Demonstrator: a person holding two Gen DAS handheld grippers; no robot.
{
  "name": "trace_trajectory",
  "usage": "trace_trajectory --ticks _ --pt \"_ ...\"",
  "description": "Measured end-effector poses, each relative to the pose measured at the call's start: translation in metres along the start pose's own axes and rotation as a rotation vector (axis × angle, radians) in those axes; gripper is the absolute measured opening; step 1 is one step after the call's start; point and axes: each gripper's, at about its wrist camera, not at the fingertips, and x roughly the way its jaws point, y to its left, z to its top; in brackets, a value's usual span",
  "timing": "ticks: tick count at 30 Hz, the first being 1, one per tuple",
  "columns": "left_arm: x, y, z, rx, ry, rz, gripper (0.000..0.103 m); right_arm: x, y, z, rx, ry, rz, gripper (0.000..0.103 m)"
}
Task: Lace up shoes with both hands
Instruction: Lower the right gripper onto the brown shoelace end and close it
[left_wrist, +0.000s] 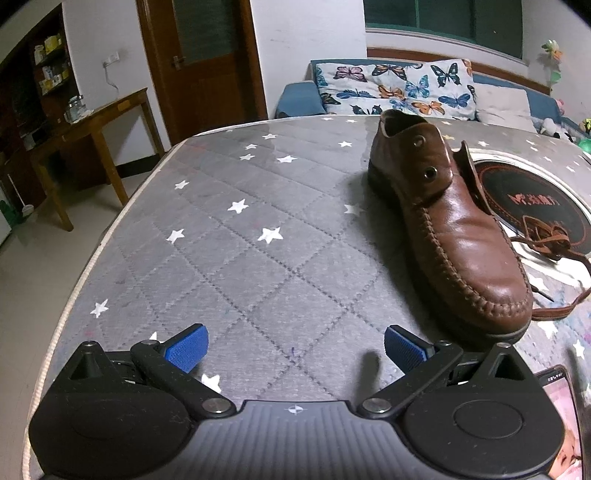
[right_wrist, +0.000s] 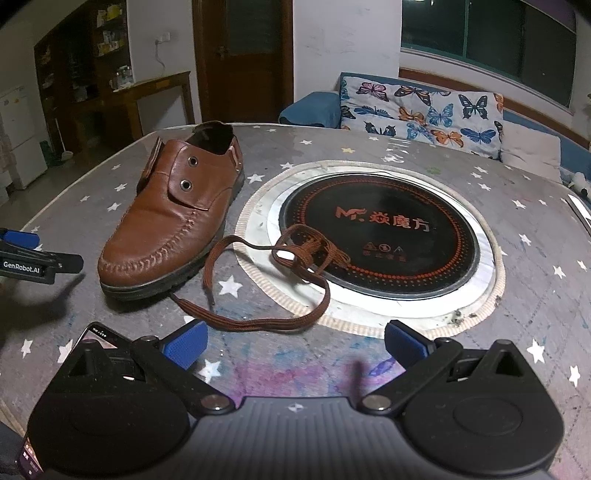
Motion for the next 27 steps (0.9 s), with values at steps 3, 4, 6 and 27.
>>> trace_trajectory --ticks 3,4,6,27 --pt "0.001 0.000 0.001 -0.001 0.003 -0.003 0.103 0.002 0.002 0.002 -0.007 0.007 0.007 0.103" --pt "0.001 0.000 0.002 -0.002 0.004 -0.004 0.103 0.003 0.002 0.002 -0.012 0.010 0.010 0.102" --pt "0.001 0.000 0.002 -0.003 0.006 -0.007 0.103 0.005 0.004 0.005 -0.024 0.017 0.018 0.102" --pt "0.011 -0.005 0.016 0.039 0.036 0.001 0.103 0.020 0.012 0.030 -0.066 0.035 0.101 0.094"
